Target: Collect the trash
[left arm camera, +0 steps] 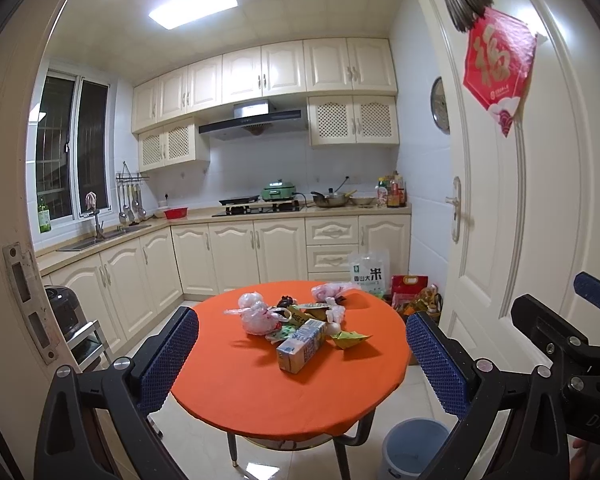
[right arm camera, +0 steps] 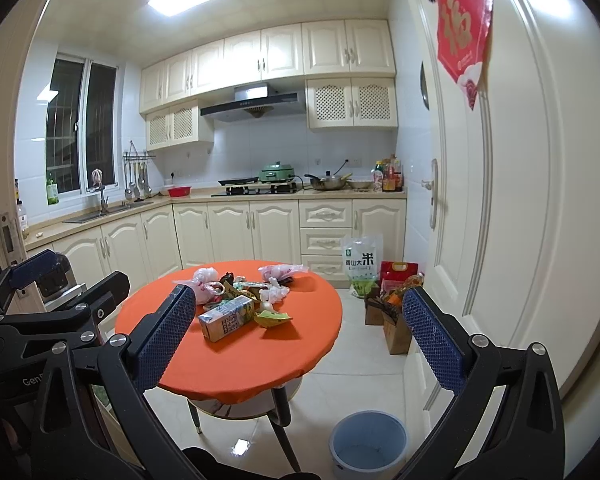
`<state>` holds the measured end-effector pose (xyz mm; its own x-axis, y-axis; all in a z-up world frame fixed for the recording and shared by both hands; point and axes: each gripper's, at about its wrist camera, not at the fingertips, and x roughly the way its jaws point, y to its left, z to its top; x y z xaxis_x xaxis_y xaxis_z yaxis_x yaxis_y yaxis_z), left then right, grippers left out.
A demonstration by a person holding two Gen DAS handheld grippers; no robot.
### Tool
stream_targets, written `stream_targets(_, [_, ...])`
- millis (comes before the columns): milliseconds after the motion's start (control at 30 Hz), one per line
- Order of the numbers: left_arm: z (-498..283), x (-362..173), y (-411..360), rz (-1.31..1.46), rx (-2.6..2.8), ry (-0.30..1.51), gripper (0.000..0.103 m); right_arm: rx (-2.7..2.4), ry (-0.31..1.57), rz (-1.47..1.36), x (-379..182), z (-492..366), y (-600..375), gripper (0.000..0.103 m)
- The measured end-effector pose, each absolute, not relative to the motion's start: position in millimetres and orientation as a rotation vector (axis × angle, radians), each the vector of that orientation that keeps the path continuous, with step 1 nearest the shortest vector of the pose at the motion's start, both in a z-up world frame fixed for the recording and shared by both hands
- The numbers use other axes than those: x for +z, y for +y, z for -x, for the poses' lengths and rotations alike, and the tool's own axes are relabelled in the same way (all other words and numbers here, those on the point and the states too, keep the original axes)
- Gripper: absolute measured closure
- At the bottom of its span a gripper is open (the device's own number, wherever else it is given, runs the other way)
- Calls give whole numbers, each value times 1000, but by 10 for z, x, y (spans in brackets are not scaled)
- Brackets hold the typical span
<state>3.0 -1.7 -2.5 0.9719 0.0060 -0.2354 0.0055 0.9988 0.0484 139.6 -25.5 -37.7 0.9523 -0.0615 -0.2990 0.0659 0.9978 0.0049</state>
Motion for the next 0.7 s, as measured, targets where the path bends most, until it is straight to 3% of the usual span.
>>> stream_targets(700, [-26,2,-19,-49,2,234,1,-65,302,-10,-347,-1383,-246,0])
